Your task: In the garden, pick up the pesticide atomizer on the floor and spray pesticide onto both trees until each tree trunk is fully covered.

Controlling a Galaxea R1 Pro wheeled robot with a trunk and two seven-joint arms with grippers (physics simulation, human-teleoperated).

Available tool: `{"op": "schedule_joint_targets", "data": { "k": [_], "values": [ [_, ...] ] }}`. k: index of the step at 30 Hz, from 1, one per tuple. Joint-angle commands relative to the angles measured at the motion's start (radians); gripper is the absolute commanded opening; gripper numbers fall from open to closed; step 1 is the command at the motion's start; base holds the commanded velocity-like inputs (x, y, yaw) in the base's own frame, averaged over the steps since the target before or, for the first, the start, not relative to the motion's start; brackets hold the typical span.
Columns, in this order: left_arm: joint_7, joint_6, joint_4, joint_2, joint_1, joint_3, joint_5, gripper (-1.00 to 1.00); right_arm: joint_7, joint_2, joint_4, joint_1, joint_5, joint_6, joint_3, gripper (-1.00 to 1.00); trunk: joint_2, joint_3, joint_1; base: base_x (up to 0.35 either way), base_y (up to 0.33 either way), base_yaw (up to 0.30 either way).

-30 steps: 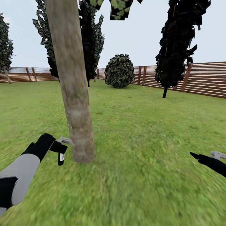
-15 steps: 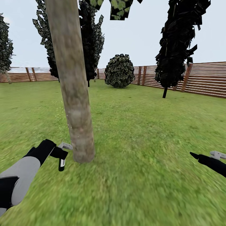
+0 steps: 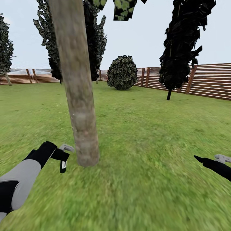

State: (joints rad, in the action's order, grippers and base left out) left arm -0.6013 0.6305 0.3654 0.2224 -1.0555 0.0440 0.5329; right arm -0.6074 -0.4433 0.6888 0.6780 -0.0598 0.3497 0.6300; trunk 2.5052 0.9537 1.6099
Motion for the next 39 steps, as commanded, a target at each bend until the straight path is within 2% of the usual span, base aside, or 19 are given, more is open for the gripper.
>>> {"op": "schedule_joint_targets", "data": {
  "k": [1,10,13,15,16,18,22,24,29,33,39],
  "values": [
    [0.0,0.0,0.008,0.0,0.0,-0.001,0.001,-1.0,0.0,0.0,0.0,0.0,0.0,0.0,0.0,1.0,0.0,0.0,0.0,0.0,0.235,-0.099],
    [-0.001,0.0,0.032,-0.001,-0.001,0.0,0.0,-1.0,0.001,0.0,0.0,0.0,0.0,0.0,0.0,1.0,0.0,-0.002,0.0,0.0,0.038,-0.144],
    [-0.003,0.013,0.091,-0.002,-0.004,0.0,0.001,-1.0,0.001,0.0,0.0,0.0,0.0,0.0,0.0,1.0,0.0,-0.002,0.0,0.0,0.0,-0.008],
    [-0.005,0.062,0.131,-0.002,-0.009,0.0,0.001,-1.0,0.001,0.0,0.0,0.0,0.0,0.0,0.0,1.0,0.0,-0.002,0.0,0.0,0.0,-0.002],
    [-0.006,0.117,0.183,-0.002,-0.011,0.0,0.001,-1.0,0.001,0.0,0.0,0.0,0.0,0.0,0.0,1.0,0.0,-0.002,0.0,0.0,0.0,0.0],
    [-0.008,0.187,0.259,-0.002,-0.012,0.0,0.001,-1.0,0.001,0.0,0.0,0.0,0.0,0.0,0.0,1.0,0.0,-0.002,0.0,0.0,0.0,0.0],
    [-0.012,0.236,0.319,-0.002,-0.013,-0.001,0.001,-1.0,0.001,0.0,0.0,0.0,0.0,0.0,0.0,1.0,0.0,-0.002,0.0,0.0,0.0,0.0],
    [-0.012,0.285,0.35,-0.003,-0.027,-0.001,0.001,-1.0,0.001,0.0,0.0,0.0,0.0,0.0,0.0,1.0,0.0,-0.002,0.0,0.0,0.0,0.0],
    [-0.014,0.305,0.358,-0.006,-0.094,-0.002,0.001,-1.0,0.001,0.0,0.0,0.0,0.0,0.0,0.0,1.0,0.0,-0.002,0.0,0.0,0.0,0.0],
    [-0.014,0.352,0.359,-0.008,-0.157,-0.003,0.001,-1.0,0.001,-0.001,0.0,0.0,0.0,0.0,0.0,1.0,0.0,-0.002,0.0,0.0,0.0,0.0],
    [-0.014,0.356,0.358,-0.009,-0.211,-0.003,0.001,-1.0,0.001,-0.001,0.0,0.0,0.0,0.0,0.0,1.0,0.0,-0.002,0.0,0.0,0.0,0.0]
  ]
}}
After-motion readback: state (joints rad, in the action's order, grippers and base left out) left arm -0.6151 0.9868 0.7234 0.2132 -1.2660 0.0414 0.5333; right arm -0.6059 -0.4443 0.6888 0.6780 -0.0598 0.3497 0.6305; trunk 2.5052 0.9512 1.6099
